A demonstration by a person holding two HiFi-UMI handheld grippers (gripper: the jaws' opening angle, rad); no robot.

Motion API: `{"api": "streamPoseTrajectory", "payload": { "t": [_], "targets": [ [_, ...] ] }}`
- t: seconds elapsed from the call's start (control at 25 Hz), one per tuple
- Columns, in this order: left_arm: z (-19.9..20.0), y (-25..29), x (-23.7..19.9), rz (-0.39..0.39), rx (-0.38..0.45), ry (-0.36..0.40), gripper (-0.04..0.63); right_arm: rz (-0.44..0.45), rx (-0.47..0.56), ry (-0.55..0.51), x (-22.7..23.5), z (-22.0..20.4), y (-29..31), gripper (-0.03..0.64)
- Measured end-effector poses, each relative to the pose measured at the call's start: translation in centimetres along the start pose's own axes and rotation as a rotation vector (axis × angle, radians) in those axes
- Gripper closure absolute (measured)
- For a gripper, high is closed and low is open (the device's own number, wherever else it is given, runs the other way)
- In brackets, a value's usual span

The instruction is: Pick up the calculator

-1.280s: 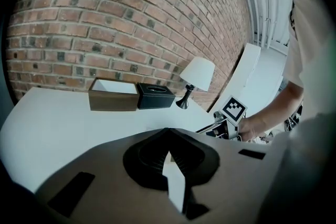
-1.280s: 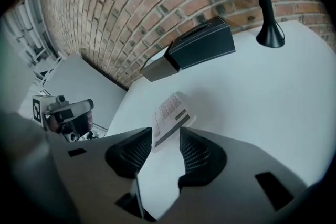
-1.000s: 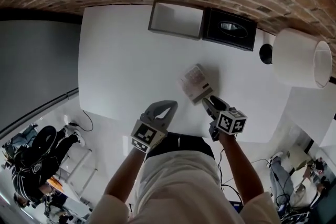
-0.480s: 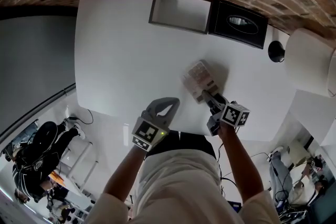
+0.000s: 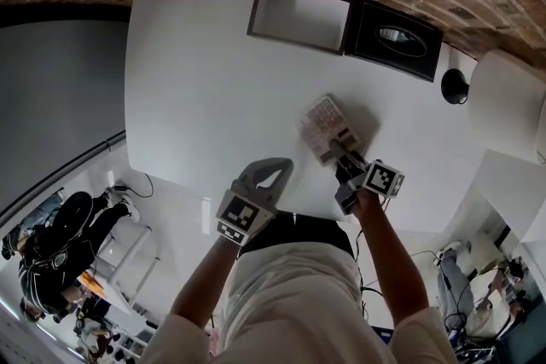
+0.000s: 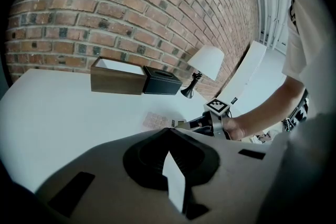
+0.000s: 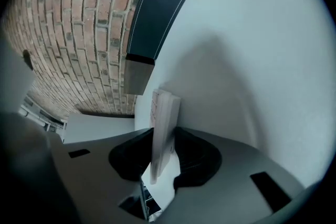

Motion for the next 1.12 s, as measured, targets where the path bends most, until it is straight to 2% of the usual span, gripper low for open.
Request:
{"api": "streamPoseTrajectory", "payload": {
  "t": [0.2, 0.48, 0.64, 0.92, 1.12],
  "targets": [
    [0.2, -0.5, 0.6, 0.02, 0.012, 0.007, 0.581, 0.02, 0.006, 0.013, -0.5, 0.3, 0.0, 0.508],
    [0.9, -2.6, 2.0, 0.066, 0.051, 0.015, 0.582, 0.034, -0.001, -0.133, -4.4, 1.6, -2.3, 0.508],
    [1.4, -4.3, 3.2, 0.084, 0.085, 0.027, 0.581, 0.067, 0.007, -0.181, -7.2, 2.2, -4.4, 0.508],
    [1.2, -6.4, 4.8, 0.075, 0.099, 0.04, 0.582, 0.068, 0.042, -0.287, -11.2, 2.2, -8.2, 0.509],
    [1.5, -8.2, 6.0, 0.052, 0.148, 0.077, 0.582, 0.053, 0.088, -0.316, -12.7, 1.1, -10.9, 0.509]
  ]
}}
Point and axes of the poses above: the fingertips, and each gripper's own axes: y forward along the fingers, x to its right, z out of its top, the point moved 2 cm from there along -y, backward along the fingers, and after that the axes turned 7 degrees about -y, right-handed, at the moved point
